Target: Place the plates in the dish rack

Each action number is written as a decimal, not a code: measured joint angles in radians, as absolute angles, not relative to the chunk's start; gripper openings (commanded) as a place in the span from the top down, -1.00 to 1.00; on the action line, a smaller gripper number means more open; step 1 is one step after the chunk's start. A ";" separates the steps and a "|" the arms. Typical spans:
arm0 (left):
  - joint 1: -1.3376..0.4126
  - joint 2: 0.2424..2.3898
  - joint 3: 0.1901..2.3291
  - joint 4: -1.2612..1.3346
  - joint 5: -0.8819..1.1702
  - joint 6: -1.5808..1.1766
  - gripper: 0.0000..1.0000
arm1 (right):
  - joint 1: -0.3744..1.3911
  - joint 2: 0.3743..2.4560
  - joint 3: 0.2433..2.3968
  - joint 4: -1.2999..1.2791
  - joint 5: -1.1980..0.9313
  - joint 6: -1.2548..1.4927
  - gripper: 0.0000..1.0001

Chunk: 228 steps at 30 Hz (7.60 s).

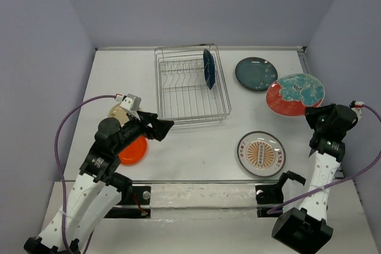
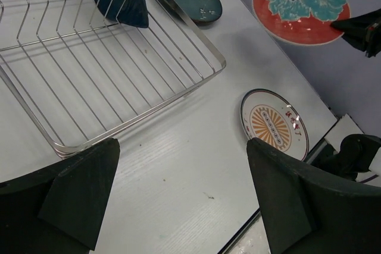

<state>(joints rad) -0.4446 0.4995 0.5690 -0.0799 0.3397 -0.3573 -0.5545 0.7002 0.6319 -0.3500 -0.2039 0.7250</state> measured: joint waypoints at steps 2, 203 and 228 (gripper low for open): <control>-0.440 0.503 0.569 -0.080 0.340 -0.357 -0.98 | -0.517 0.707 0.705 -0.352 -0.212 0.712 0.86; -0.497 0.403 0.569 -0.133 0.204 -0.364 -0.98 | 0.853 2.254 2.286 -0.245 1.169 -0.126 0.86; -0.497 0.431 0.569 -0.133 0.204 -0.365 -0.98 | 0.788 2.237 2.125 -0.486 0.928 0.387 -0.40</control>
